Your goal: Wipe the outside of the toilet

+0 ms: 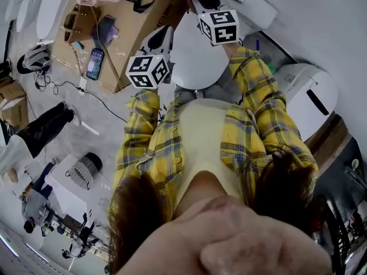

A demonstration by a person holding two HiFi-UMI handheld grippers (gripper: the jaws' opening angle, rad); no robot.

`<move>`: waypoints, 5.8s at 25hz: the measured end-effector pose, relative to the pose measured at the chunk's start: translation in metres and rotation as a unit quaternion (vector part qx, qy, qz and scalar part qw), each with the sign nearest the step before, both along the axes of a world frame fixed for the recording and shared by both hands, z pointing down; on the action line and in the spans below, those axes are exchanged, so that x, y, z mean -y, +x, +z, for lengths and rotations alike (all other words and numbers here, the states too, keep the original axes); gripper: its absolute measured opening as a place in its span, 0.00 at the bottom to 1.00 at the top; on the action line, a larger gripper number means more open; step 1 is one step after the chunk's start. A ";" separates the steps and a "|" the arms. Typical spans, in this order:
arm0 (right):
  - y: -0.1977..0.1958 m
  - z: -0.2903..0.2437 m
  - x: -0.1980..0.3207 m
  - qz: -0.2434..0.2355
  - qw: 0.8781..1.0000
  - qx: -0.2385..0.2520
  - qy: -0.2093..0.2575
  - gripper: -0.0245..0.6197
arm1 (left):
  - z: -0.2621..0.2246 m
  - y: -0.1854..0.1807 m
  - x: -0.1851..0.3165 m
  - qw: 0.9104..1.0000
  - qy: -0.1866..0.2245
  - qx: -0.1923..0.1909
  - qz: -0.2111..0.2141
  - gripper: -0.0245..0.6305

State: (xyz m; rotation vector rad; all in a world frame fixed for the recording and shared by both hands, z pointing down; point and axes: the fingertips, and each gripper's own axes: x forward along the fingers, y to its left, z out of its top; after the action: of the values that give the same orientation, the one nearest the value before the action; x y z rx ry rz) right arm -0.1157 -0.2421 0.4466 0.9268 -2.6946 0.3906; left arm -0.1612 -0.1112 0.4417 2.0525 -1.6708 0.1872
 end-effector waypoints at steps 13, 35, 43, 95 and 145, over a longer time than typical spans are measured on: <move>0.004 0.074 0.052 0.035 0.993 -0.081 -0.080 0.18 | 0.013 -0.022 0.009 1.000 -0.020 -0.001 0.004 0.05; 0.156 0.086 0.031 0.204 0.967 -0.085 -0.123 0.18 | 0.016 0.041 0.017 0.994 -0.022 -0.003 0.110 0.05; 0.206 0.092 0.017 0.257 0.954 -0.085 -0.129 0.18 | 0.017 0.057 0.023 0.989 -0.024 -0.005 0.144 0.05; 0.020 0.115 0.003 0.034 0.987 -0.139 -0.079 0.18 | 0.027 -0.032 -0.010 0.999 -0.040 0.003 0.017 0.05; 0.112 0.063 -0.084 0.054 0.994 -0.090 -0.019 0.18 | 0.030 0.016 0.002 0.996 -0.037 0.004 0.084 0.05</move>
State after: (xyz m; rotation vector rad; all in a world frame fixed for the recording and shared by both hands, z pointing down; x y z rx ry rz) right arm -0.0034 -0.1579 0.5091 1.0456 -2.4741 0.3611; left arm -0.1452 -0.1132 0.4717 2.1381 -1.4731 0.3087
